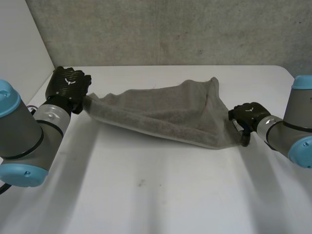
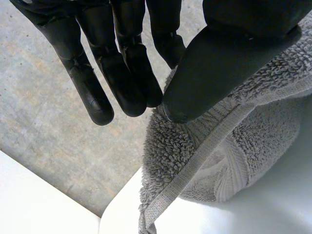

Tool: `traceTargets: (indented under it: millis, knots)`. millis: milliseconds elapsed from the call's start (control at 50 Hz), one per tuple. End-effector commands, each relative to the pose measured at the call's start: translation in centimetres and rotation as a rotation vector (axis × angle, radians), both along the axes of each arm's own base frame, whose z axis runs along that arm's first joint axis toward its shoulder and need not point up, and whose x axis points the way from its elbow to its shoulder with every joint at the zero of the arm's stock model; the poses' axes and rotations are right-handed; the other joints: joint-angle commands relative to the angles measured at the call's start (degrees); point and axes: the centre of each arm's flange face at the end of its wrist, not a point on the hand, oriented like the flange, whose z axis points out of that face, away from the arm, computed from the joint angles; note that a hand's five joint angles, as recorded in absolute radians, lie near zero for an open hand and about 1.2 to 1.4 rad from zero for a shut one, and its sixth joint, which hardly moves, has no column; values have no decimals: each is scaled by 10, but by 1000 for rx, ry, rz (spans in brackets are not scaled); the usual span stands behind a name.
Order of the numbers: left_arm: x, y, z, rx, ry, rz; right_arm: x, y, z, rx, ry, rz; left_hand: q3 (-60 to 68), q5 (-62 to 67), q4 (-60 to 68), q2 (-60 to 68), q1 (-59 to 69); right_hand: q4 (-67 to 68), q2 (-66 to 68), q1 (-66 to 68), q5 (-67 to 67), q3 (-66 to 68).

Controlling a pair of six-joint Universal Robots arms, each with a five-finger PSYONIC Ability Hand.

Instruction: Fold the towel.

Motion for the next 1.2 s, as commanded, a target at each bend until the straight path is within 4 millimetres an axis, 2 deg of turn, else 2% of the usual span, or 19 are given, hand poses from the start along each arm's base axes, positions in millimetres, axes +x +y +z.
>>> traceTargets:
  millis: [20, 220, 520, 760, 940, 980, 1020, 1040, 1080, 1200]
  knots:
    - [0, 1, -3, 9, -4, -2, 6, -4, -8, 10, -25, 43, 103, 106, 101, 102, 108, 42, 53, 45, 32, 47]
    - [0, 1, -7, 18, -6, -3, 7, -11, -22, 22, -20, 39, 103, 106, 101, 102, 108, 64, 75, 66, 54, 69]
    - [0, 0, -9, 23, -7, -2, 8, -25, -29, 3, -19, 31, 103, 106, 101, 102, 108, 156, 168, 159, 146, 162]
    - [-1, -1, -12, 27, -10, -2, 13, -34, -17, -47, -30, 35, 103, 106, 101, 102, 108, 200, 211, 203, 190, 205]
    - [0, -2, -14, 32, -14, -2, 18, -37, -19, -47, -29, 46, 103, 106, 101, 102, 108, 210, 222, 213, 200, 215]
    - [0, -2, -14, 32, -14, 0, 20, -37, -20, -48, -27, 52, 103, 106, 101, 102, 108, 237, 248, 240, 227, 242]
    - [-1, -2, -16, 36, -16, -2, 20, -38, -19, -53, -28, 54, 103, 106, 101, 102, 108, 353, 364, 355, 342, 358]
    - [-1, -2, -16, 36, -16, -2, 20, -38, -19, -53, -28, 54, 103, 106, 101, 102, 108, 353, 364, 356, 343, 358]
    - [-1, -2, -17, 39, -17, -2, 20, -39, -16, -63, -31, 53, 103, 106, 101, 102, 108, 542, 553, 545, 532, 547]
    - [-1, -3, -21, 48, -24, -2, 20, -40, 0, -93, -46, 46, 103, 106, 101, 102, 108, 573, 584, 576, 563, 578]
